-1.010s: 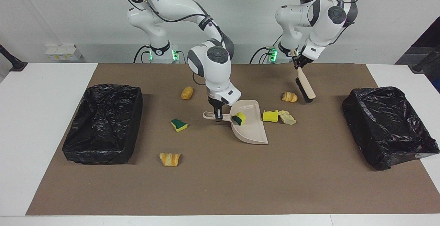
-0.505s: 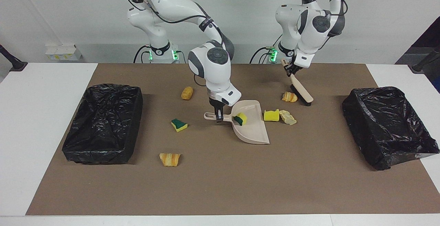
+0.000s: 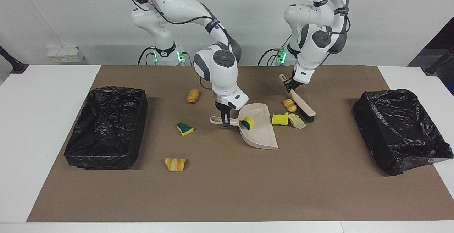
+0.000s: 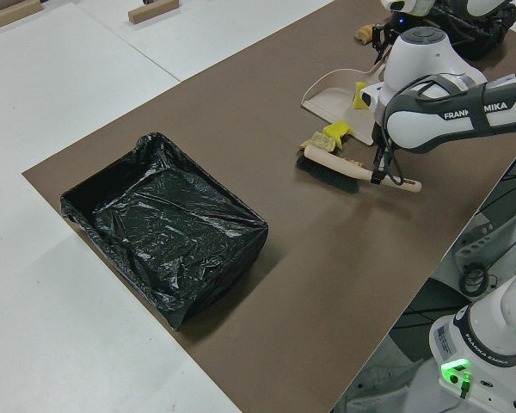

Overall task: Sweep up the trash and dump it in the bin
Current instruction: 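Sweep the bread pieces into the dustpan with the left gripper, then carry the loaded dustpan to the bin with the right gripper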

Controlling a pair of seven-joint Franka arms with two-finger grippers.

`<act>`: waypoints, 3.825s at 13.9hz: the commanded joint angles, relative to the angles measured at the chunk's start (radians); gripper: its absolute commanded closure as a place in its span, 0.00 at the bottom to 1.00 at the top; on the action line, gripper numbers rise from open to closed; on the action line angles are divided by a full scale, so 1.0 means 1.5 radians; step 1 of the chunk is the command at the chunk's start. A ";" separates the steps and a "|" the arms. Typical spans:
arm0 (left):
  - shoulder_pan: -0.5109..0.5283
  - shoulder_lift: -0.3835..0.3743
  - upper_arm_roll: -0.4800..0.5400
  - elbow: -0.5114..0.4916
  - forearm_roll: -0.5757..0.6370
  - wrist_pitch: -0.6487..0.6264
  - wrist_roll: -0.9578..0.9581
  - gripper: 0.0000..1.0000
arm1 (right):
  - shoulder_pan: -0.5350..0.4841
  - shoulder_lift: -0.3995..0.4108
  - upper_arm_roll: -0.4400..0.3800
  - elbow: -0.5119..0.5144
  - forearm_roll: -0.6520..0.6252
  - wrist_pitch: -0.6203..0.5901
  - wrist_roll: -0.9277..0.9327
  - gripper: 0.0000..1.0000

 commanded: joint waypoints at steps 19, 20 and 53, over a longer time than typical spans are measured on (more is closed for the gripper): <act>-0.069 0.141 -0.030 0.243 -0.166 -0.092 0.128 1.00 | -0.011 -0.001 0.006 -0.008 0.004 0.028 0.021 1.00; -0.056 0.132 -0.031 0.244 -0.144 -0.106 0.127 1.00 | -0.012 0.000 0.006 -0.008 0.005 0.034 0.024 1.00; -0.228 0.055 -0.040 0.090 -0.073 -0.110 -0.014 0.85 | -0.559 -0.294 0.001 -0.101 0.118 -0.178 -0.546 1.00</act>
